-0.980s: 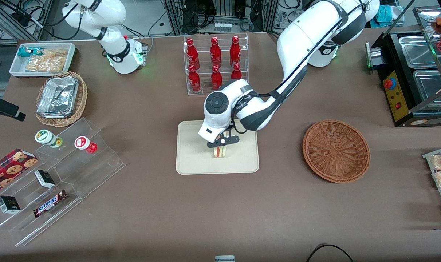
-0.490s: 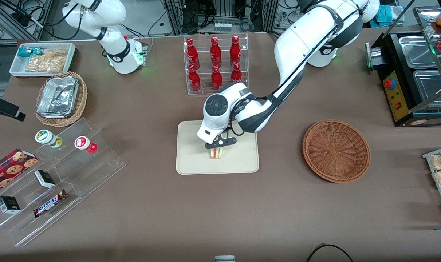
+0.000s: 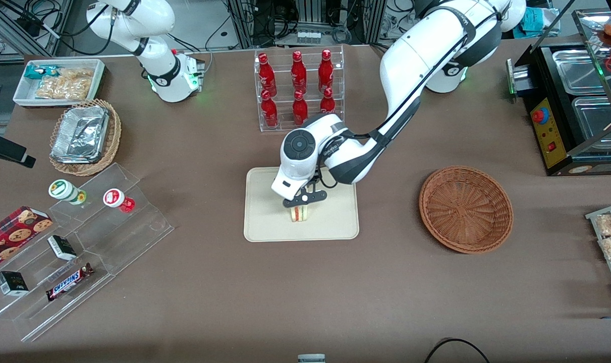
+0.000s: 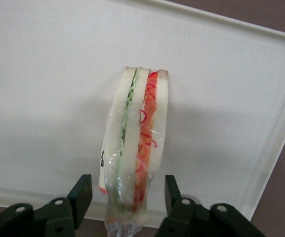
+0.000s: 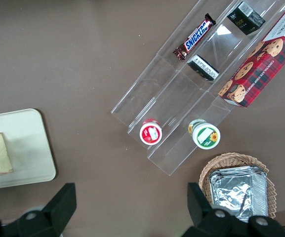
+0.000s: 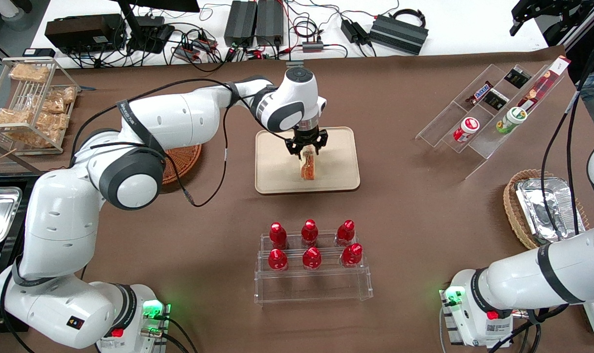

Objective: Place sandwich from basket to tray

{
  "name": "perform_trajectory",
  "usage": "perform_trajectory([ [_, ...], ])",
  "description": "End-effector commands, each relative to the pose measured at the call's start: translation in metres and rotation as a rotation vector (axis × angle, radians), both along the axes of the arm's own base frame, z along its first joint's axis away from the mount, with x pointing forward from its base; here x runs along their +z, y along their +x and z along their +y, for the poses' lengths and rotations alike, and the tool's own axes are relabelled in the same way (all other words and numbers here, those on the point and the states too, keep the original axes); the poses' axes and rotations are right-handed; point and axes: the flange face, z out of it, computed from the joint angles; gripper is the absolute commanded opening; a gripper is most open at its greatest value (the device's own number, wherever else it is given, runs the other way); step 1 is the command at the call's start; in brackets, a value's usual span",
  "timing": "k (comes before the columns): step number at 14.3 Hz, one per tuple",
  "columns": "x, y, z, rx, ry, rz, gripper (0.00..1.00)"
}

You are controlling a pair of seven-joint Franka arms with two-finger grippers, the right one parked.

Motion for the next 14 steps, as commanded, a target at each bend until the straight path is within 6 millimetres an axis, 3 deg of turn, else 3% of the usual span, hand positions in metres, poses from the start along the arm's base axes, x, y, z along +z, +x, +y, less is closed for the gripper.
perform_trajectory([
  [1,0.052,0.006,0.014,0.006,0.072,-0.050,1.00],
  [4,0.086,0.023,0.053,0.050,0.165,-0.055,1.00],
  [6,0.097,0.031,0.085,0.070,0.228,-0.022,1.00],
  [10,0.116,0.057,0.172,0.112,0.262,-0.004,1.00],
  [14,0.151,0.060,0.270,0.026,0.189,0.068,1.00],
])
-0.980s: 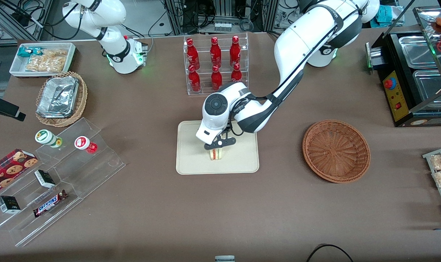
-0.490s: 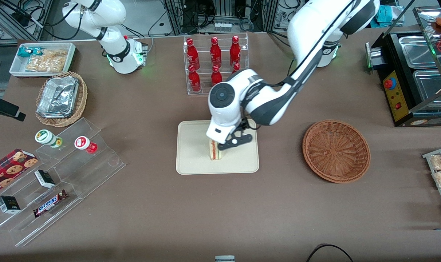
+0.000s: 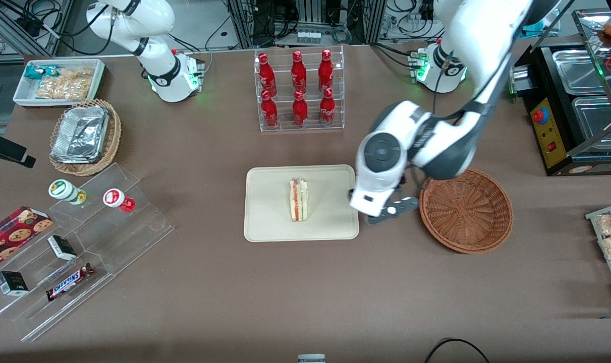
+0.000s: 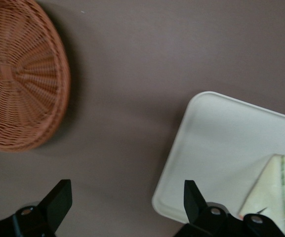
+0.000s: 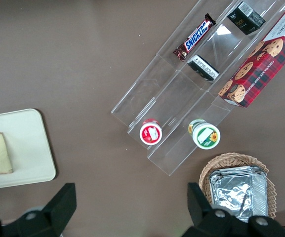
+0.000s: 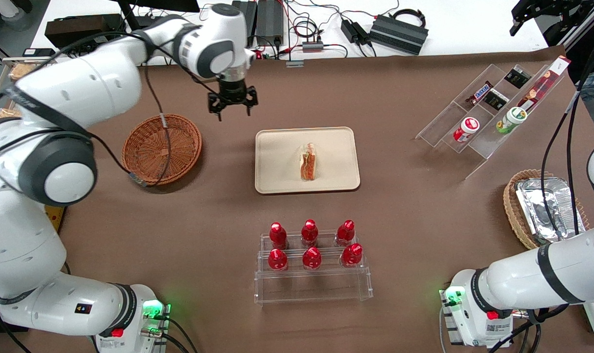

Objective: Place sandwich from basket to tray

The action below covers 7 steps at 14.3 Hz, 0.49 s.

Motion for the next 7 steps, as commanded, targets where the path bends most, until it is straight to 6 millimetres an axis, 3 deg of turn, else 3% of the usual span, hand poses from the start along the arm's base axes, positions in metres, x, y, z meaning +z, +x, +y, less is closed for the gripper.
perform_trajectory([
  [1,0.037,-0.024,0.064,-0.065,-0.041,0.030,1.00],
  [3,0.053,-0.033,0.099,-0.113,-0.047,0.067,1.00],
  [6,0.088,-0.041,0.137,-0.159,-0.073,0.098,1.00],
  [7,0.100,-0.041,0.166,-0.159,-0.106,0.121,1.00],
])
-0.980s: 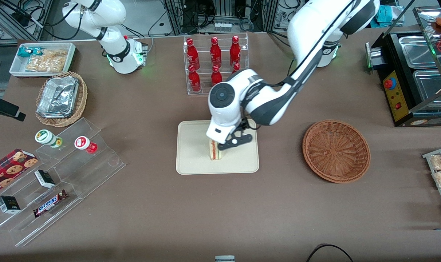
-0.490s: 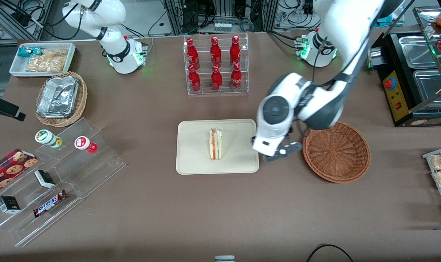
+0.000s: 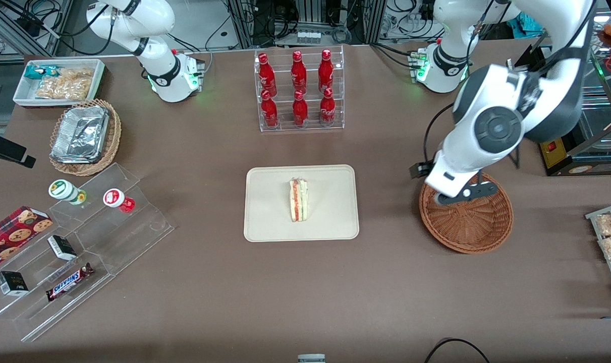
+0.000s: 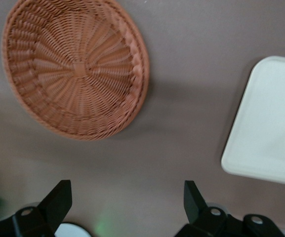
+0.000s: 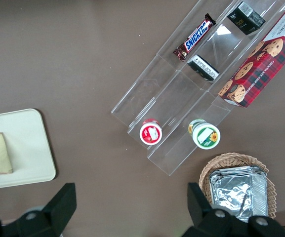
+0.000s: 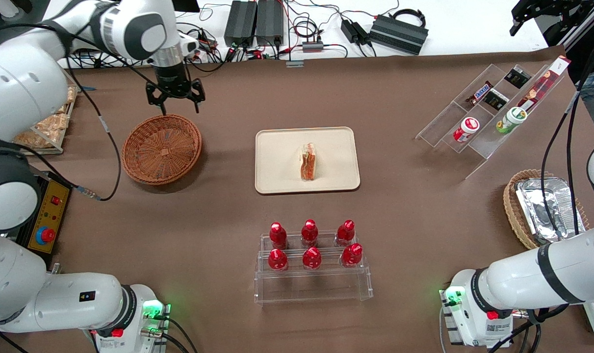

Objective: Place sandwich from basket to tray

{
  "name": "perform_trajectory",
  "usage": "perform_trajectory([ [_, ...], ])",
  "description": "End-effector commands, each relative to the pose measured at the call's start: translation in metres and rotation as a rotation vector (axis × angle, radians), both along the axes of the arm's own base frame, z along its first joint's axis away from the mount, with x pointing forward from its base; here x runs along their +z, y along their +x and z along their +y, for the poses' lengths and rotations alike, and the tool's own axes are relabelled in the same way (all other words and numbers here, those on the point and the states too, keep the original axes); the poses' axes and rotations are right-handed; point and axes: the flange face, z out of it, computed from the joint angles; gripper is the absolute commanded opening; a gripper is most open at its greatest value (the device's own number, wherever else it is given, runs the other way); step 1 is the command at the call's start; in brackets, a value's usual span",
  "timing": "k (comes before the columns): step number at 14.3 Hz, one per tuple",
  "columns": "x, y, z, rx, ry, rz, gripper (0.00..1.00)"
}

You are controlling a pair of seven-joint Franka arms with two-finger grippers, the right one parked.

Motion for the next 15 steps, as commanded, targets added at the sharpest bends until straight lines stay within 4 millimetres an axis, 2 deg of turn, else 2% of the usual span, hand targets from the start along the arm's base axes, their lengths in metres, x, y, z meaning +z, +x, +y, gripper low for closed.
perform_trajectory([
  [1,0.039,-0.018,0.049,-0.051,-0.079,0.031,1.00],
  [3,0.065,-0.020,0.090,-0.113,-0.109,0.017,1.00],
  [4,0.079,-0.022,0.098,-0.145,-0.111,0.000,1.00],
  [8,0.138,-0.010,0.160,-0.136,-0.127,-0.122,1.00],
  [10,0.148,-0.009,0.182,-0.128,-0.112,-0.146,1.00],
  [12,0.150,-0.009,0.188,-0.122,-0.091,-0.149,1.00],
  [15,0.147,-0.010,0.185,-0.127,-0.092,-0.142,1.00],
])
